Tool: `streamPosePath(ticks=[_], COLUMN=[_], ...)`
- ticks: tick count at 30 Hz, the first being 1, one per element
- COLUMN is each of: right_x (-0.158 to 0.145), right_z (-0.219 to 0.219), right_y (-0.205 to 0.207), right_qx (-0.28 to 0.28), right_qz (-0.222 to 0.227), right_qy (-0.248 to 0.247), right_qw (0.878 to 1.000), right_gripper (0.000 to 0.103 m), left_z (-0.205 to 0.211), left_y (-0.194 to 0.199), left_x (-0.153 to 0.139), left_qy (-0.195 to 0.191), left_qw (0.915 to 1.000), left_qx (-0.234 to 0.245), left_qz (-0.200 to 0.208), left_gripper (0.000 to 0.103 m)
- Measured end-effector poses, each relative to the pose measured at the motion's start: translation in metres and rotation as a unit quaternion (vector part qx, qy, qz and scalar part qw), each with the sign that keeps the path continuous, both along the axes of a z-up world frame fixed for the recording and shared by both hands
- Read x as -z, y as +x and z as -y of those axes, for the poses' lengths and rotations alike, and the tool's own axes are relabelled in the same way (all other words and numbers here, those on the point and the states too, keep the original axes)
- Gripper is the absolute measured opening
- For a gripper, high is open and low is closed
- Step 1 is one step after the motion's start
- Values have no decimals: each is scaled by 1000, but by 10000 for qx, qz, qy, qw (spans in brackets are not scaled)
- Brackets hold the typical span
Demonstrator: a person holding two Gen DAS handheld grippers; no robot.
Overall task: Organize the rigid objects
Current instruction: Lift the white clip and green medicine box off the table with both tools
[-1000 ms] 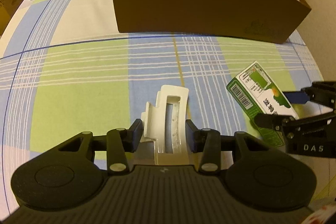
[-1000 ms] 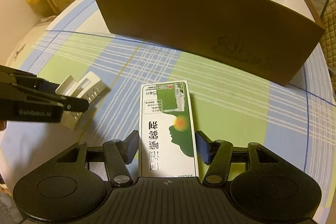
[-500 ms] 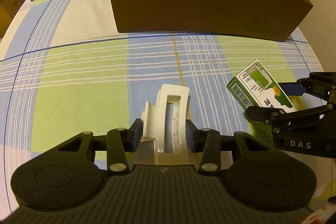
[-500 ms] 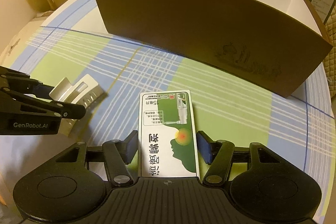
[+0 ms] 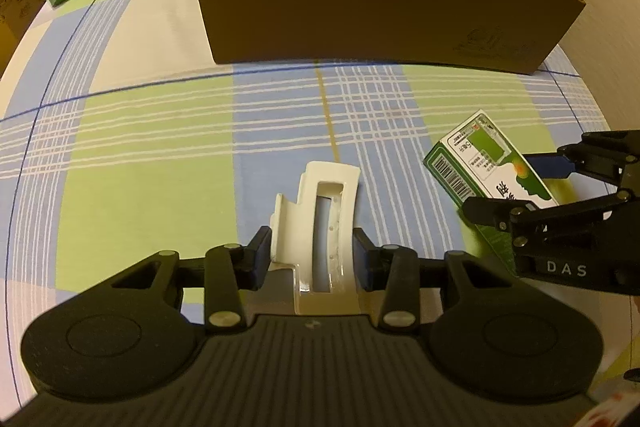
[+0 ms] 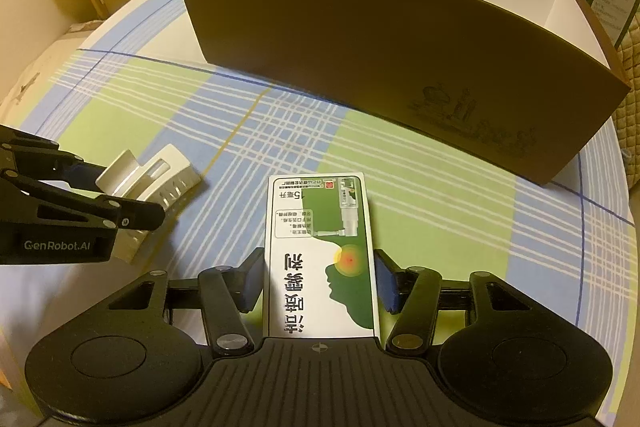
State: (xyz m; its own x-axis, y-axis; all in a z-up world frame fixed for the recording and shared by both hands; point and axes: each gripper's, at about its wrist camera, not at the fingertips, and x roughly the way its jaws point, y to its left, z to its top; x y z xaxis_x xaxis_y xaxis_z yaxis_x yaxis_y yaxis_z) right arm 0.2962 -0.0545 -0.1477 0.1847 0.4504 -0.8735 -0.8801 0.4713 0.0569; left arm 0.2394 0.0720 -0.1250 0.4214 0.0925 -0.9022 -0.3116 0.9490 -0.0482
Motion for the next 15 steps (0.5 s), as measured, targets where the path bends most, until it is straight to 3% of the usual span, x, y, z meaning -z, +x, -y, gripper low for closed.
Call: streamPosePath(ticks=[15], right_x=[-9], right_z=[5], right_y=[-2], right_qx=[5], right_qz=[-35], right_qy=[128], right_qw=[9999], right_gripper=[52], left_z=[2], left_y=[-1], left_x=[-3], left_qy=[-56], left_qw=[10000], left_qx=[-33], left_qz=[21], left_gripper=[35])
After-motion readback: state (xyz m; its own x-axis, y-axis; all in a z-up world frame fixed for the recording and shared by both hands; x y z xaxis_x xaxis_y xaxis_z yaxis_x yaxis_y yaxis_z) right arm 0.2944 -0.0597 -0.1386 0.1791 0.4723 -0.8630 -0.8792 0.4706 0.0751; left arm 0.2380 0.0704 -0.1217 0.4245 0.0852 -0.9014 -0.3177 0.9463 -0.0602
